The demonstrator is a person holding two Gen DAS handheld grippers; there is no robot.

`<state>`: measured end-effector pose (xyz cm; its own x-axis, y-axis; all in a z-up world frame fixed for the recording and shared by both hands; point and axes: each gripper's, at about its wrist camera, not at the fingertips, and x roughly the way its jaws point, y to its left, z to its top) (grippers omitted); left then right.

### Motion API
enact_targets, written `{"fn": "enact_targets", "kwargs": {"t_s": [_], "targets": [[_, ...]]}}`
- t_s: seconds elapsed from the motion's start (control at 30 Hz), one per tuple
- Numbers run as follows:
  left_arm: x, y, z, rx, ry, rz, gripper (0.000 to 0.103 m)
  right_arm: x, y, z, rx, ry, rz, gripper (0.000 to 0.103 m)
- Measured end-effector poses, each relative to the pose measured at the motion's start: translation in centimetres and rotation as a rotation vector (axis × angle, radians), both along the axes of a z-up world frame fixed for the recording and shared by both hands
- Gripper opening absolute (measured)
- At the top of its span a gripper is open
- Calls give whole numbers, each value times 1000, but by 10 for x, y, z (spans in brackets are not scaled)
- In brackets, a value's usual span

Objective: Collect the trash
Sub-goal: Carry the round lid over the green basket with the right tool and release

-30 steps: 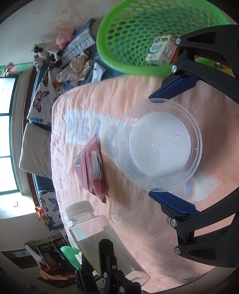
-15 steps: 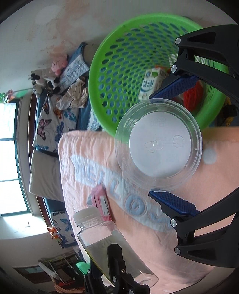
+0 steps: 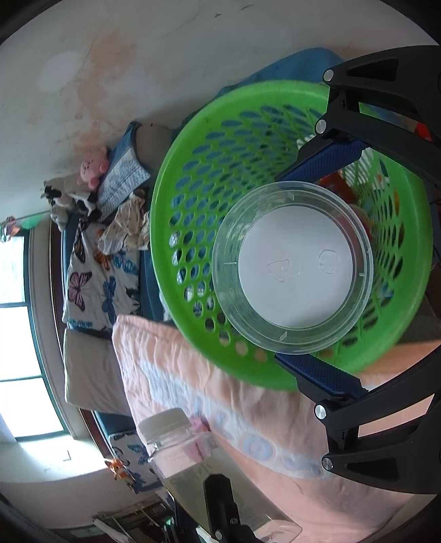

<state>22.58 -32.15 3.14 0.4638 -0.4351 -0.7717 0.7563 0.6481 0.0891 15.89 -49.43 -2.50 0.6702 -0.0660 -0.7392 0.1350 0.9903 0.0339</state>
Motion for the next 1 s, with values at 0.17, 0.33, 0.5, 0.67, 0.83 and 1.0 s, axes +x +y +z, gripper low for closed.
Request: {"fn": "enact_targets", "kwargs": {"t_s": [0.17,0.33,0.5,0.67,0.83,1.0], "targets": [[1,-20,-3,5,4,-14,47,-1,-20,-2,2,0,-37,94],[2,-35,-9,12,21,-26,47,-6,-30,0,1,-14,-61,97],[1,-53,-16,25,32,-41,47,-19,-36,5,0,-41,-66,97],[2,-70,-25,38,54,-47,47,-32,-42,11,1,-69,-74,97],[5,-90,-35,44,88,-58,47,-47,-49,16,12,-96,-88,97],[4,-107,-45,58,106,-62,47,-55,-54,15,23,-100,-98,97]]}}
